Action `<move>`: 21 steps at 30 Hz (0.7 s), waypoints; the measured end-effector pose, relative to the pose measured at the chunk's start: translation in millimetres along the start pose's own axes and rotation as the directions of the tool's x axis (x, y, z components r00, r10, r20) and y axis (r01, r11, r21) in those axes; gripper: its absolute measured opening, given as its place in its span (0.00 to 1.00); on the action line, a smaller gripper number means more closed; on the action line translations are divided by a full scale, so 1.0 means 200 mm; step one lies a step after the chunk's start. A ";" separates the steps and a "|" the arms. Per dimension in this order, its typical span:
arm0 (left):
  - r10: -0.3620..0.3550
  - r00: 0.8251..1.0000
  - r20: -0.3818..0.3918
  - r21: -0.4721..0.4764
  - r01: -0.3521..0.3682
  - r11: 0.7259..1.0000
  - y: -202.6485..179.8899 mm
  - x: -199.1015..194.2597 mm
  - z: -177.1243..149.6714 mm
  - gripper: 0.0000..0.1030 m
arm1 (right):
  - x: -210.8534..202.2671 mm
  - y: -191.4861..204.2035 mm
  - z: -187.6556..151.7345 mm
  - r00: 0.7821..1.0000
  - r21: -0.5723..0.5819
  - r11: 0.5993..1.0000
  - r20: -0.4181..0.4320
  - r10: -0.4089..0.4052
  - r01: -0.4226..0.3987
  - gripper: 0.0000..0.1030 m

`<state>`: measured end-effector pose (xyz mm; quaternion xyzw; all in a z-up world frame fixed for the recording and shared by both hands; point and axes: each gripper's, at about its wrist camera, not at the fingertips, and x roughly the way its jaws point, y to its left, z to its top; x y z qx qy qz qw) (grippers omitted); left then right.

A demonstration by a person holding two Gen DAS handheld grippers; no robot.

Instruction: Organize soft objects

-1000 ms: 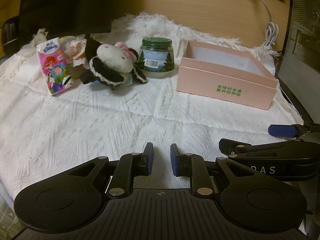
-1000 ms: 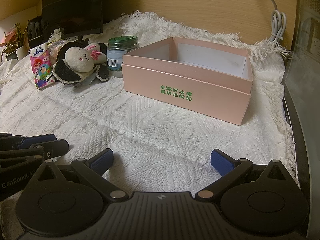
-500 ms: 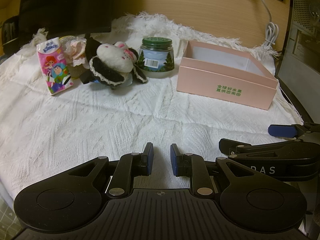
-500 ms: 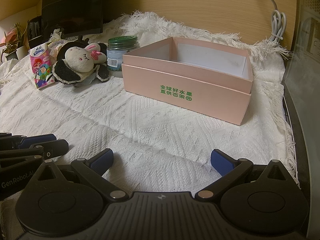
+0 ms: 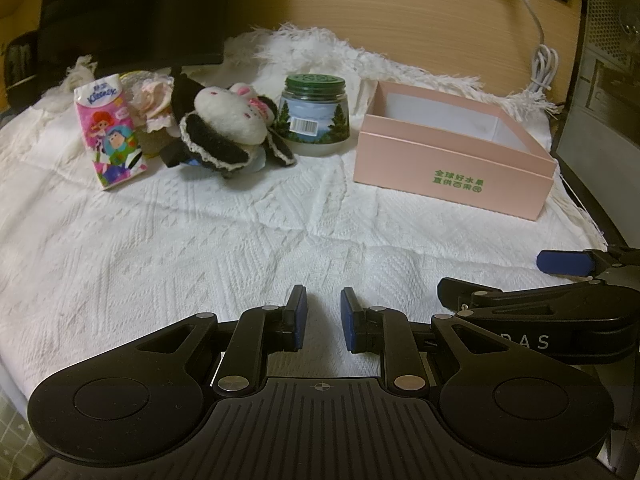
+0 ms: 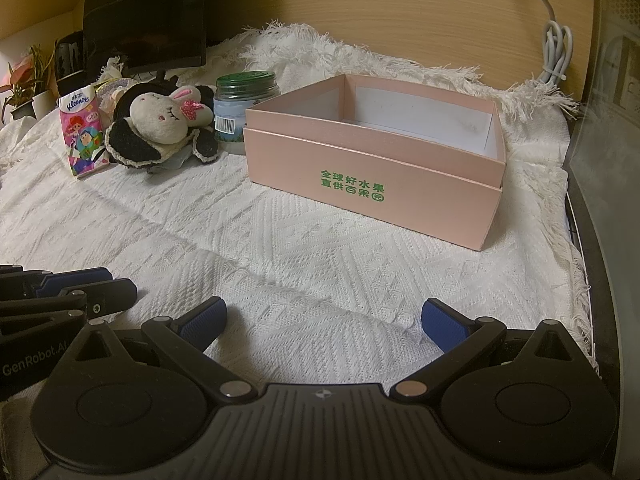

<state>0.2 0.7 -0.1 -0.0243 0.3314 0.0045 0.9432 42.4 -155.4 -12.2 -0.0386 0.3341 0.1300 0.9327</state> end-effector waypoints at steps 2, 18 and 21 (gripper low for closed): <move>-0.001 1.000 0.000 -0.001 0.001 1.000 0.00 0.00 0.00 0.21 | 0.00 0.00 0.00 1.000 0.000 1.000 0.000 0.000 0.000 1.00; -0.002 1.000 0.000 -0.001 0.002 1.000 0.01 0.00 0.00 0.21 | 0.00 0.00 0.00 1.000 -0.001 1.000 0.000 -0.001 0.001 1.00; -0.001 1.000 0.001 -0.001 0.001 1.000 0.01 0.01 0.00 0.21 | 0.00 0.00 0.00 1.000 -0.001 1.000 0.000 -0.001 0.001 1.00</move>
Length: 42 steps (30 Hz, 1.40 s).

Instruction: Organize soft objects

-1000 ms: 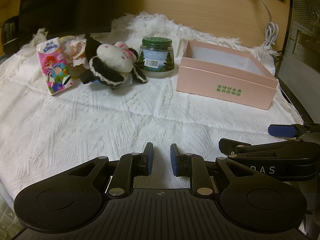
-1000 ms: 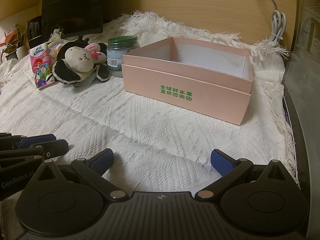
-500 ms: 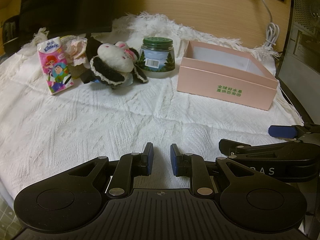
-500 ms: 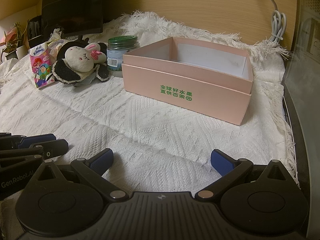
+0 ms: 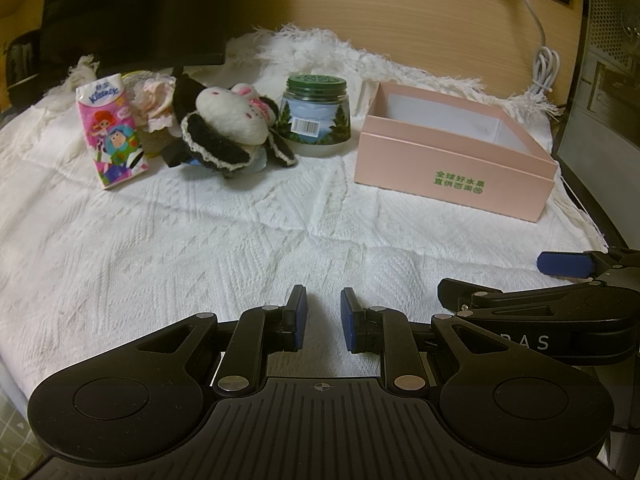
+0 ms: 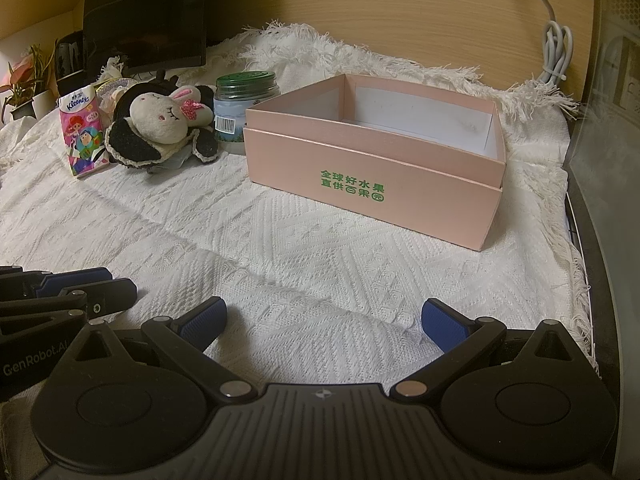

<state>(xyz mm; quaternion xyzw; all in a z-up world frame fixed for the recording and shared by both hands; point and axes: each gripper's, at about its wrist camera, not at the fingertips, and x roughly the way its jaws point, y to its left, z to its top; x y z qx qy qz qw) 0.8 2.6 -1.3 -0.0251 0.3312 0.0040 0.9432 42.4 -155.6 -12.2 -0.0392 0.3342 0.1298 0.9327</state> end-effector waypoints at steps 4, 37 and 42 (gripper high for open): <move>-0.001 1.000 0.001 0.001 0.001 1.000 0.00 0.00 0.00 0.21 | 0.00 0.00 0.00 1.000 0.000 1.000 0.000 0.000 0.000 1.00; 0.040 0.999 0.027 -0.195 -0.034 0.980 0.83 0.04 0.49 0.24 | 0.04 0.04 0.16 0.964 0.039 0.998 -0.262 -0.035 0.047 1.00; 0.028 1.000 0.007 -0.274 -0.025 0.961 1.09 0.13 0.55 0.24 | 0.01 0.16 0.24 0.975 0.028 0.994 -0.199 -0.097 0.104 1.00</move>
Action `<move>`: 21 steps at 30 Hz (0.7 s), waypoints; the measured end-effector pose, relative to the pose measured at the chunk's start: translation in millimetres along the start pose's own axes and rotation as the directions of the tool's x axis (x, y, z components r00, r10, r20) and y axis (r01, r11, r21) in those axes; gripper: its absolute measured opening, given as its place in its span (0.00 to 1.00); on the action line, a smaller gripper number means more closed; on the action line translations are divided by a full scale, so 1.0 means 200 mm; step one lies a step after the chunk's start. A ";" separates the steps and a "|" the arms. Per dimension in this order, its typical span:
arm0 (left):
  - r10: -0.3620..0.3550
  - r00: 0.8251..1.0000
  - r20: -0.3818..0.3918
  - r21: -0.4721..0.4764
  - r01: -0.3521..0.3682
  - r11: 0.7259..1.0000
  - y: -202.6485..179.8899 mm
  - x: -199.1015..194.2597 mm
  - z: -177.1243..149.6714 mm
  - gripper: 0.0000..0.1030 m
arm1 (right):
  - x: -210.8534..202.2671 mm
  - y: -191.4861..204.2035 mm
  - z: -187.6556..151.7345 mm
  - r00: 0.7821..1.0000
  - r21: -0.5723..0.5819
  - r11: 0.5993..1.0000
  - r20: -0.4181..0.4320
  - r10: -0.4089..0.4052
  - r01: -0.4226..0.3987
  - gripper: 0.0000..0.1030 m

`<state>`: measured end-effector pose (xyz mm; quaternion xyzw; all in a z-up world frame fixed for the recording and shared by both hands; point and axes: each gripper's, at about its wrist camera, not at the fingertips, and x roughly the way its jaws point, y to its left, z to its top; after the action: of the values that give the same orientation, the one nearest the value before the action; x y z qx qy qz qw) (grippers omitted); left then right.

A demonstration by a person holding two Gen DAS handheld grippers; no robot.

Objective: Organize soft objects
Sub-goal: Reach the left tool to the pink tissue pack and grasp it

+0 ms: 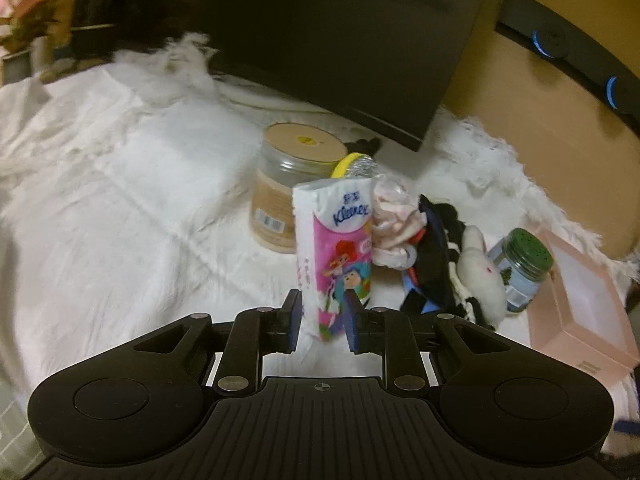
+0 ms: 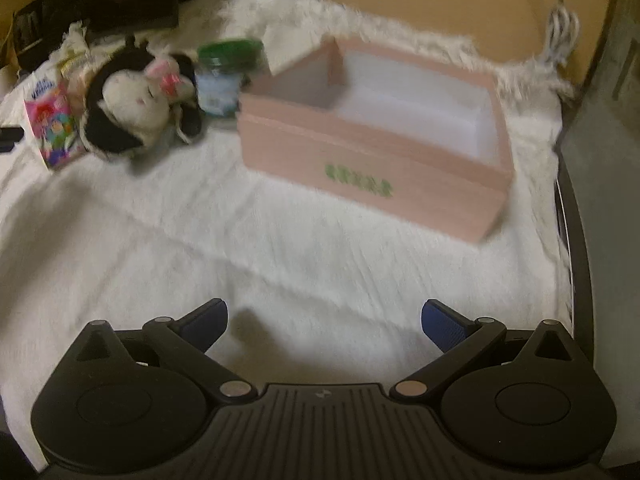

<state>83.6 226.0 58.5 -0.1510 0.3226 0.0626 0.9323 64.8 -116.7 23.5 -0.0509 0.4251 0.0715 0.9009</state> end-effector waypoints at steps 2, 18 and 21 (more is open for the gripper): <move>-0.042 0.999 -0.009 0.010 0.042 0.999 0.04 0.03 0.03 0.24 | -0.03 0.06 0.05 0.999 -0.014 1.000 0.050 -0.001 0.001 1.00; -0.206 0.978 -0.013 -0.014 0.206 0.979 0.21 0.26 0.13 0.32 | -0.07 0.39 0.21 0.979 -0.258 0.966 0.198 0.040 0.013 1.00; -0.285 0.956 -0.067 -0.006 0.285 0.958 0.21 0.36 0.16 0.35 | -0.07 0.42 0.22 0.980 -0.279 0.960 0.192 0.046 0.010 1.00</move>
<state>150.0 278.2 27.5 -0.1963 0.3286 -0.0782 0.9205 74.8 -28.0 59.0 -0.1660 0.3199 0.1436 0.9217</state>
